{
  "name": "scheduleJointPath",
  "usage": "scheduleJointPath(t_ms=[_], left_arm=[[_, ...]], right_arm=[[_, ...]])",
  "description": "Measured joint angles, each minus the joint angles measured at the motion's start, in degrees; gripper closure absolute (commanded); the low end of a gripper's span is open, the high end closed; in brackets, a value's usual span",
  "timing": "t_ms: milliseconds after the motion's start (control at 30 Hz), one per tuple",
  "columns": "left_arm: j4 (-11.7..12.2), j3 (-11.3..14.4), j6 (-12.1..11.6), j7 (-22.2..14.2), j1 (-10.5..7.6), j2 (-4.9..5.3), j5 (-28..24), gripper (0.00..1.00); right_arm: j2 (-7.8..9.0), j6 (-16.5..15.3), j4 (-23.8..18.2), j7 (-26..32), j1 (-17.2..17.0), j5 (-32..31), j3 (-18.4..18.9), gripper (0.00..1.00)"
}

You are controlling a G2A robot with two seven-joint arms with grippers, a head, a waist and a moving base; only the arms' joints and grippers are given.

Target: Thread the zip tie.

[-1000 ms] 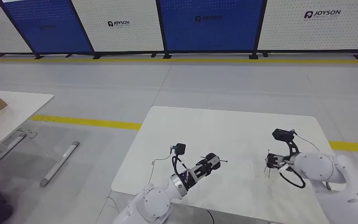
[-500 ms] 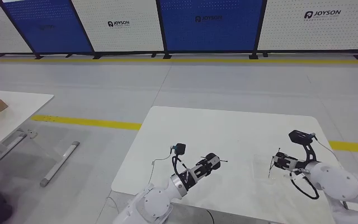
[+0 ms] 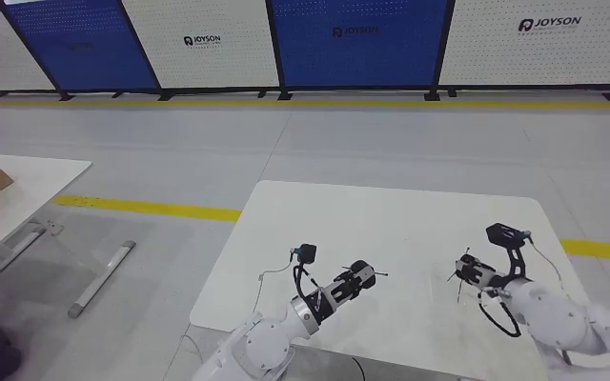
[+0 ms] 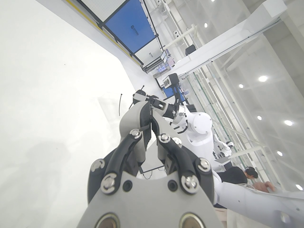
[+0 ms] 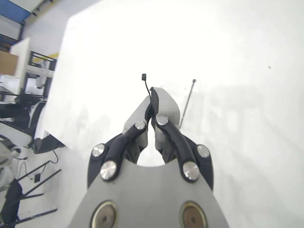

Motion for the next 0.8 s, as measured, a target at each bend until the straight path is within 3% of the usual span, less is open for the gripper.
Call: scheduleJointPath(t_ms=[100, 200, 600, 700, 800], left_arm=[[0.0, 0.0, 0.0, 0.0, 0.0, 0.0, 0.0, 1.0], [0.0, 0.0, 0.0, 0.0, 0.0, 0.0, 0.0, 1.0], [0.0, 0.0, 0.0, 0.0, 0.0, 0.0, 0.0, 1.0], [0.03, 0.11, 0.14, 0.16, -0.13, -0.02, 0.01, 1.0], [0.43, 0.83, 1.44, 1.55, -1.27, -0.25, 0.01, 1.0]], right_arm=[[-0.27, -2.28, -3.65, -8.04, -3.93, 1.13, 0.49, 1.0], [-0.31, -3.63, -5.86, -12.02, -7.3, 0.93, 0.98, 1.0], [-0.3, -3.62, -5.85, -12.01, -7.46, 0.9, 1.04, 1.0], [-0.59, -4.68, -5.81, -14.99, -8.07, 0.94, 0.57, 1.0], [-1.06, -8.34, -5.59, -21.36, -9.32, 4.64, 1.11, 1.0]])
